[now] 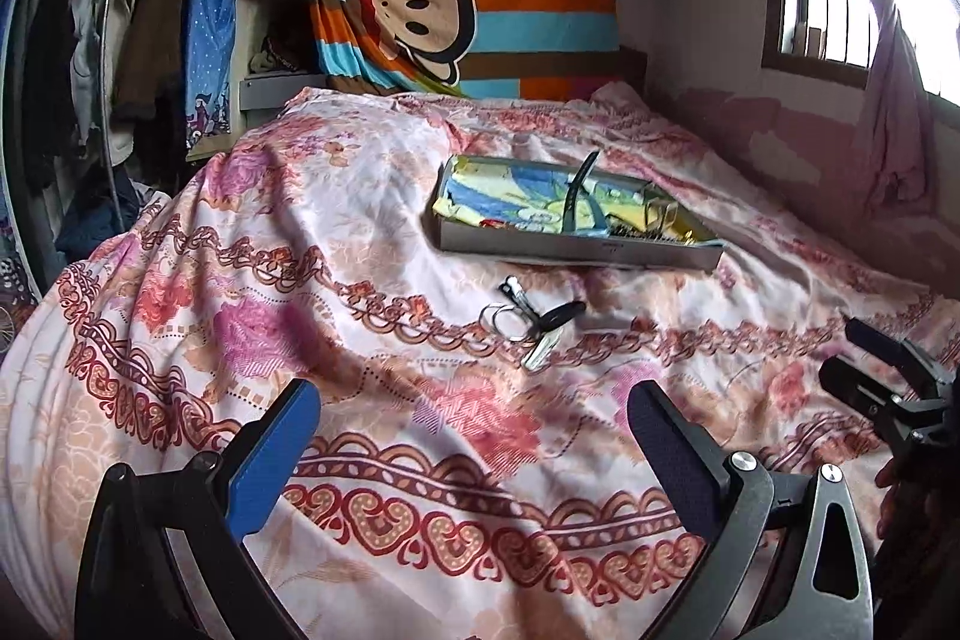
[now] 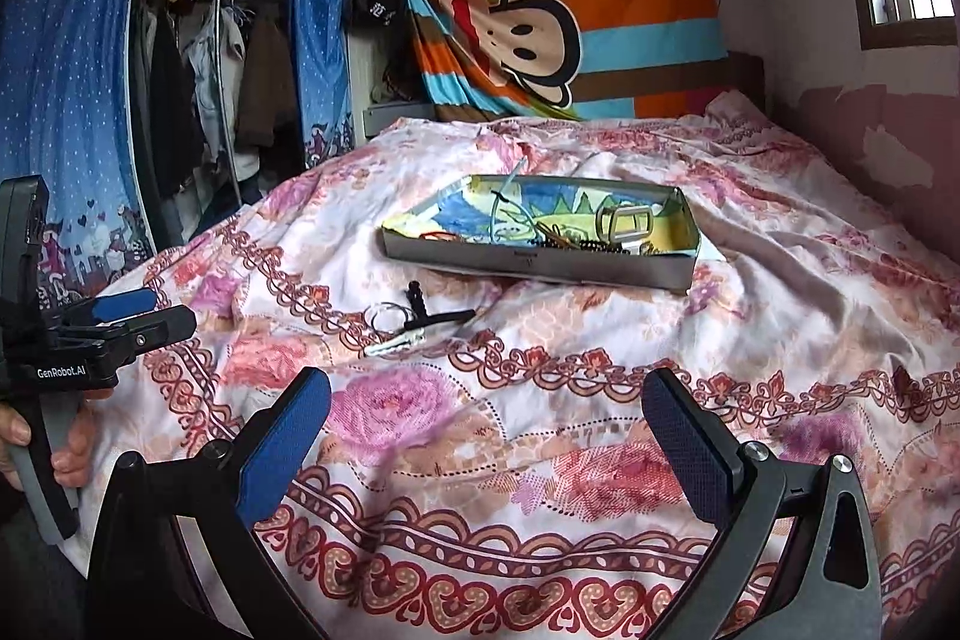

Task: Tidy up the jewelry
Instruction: 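Open both tools over the tray and lift them away, then move both tools down to the silver rings and black hair pin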

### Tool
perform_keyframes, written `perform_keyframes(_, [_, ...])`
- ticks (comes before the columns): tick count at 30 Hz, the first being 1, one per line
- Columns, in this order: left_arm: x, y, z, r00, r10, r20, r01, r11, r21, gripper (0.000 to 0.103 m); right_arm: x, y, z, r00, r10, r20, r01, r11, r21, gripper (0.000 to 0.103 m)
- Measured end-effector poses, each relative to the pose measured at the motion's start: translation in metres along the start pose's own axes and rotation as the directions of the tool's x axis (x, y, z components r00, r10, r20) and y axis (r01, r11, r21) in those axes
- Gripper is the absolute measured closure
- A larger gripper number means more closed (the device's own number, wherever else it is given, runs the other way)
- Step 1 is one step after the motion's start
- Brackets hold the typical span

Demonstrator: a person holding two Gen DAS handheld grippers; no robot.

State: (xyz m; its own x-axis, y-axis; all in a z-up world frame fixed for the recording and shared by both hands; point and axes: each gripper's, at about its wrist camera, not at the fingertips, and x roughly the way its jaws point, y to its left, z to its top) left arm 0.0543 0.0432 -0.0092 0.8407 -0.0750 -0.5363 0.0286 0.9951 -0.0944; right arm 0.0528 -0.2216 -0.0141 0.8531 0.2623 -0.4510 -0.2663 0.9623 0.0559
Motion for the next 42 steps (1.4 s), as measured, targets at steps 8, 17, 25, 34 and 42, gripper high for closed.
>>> perform_keyframes(8, [0.012,0.009,-0.002,0.998,0.0,-0.067,-0.003,0.999,-0.054,0.0,0.015,-0.001,-0.005,0.999,-0.004,-0.052,0.005,1.0,0.007,0.001])
perform_keyframes(17, [0.018,0.015,-0.003,0.995,0.016,-0.099,-0.024,0.997,-0.078,0.0,0.024,-0.003,-0.006,0.996,-0.009,-0.089,0.012,0.999,0.032,0.001])
perform_keyframes(25, [0.036,0.02,0.009,0.988,-0.055,-0.146,0.041,0.994,-0.099,0.0,0.043,-0.007,-0.007,0.984,0.02,-0.178,-0.012,0.999,0.048,0.001])
perform_keyframes(34, [0.074,0.02,0.037,0.972,-0.15,-0.184,0.135,0.987,-0.089,0.0,0.077,-0.011,0.007,0.97,0.008,-0.244,-0.013,1.0,-0.018,0.001])
perform_keyframes(42, [0.13,0.024,0.059,0.941,-0.223,-0.252,0.2,0.973,-0.115,0.025,0.115,-0.014,0.029,0.961,-0.003,-0.276,-0.031,0.992,-0.119,0.001])
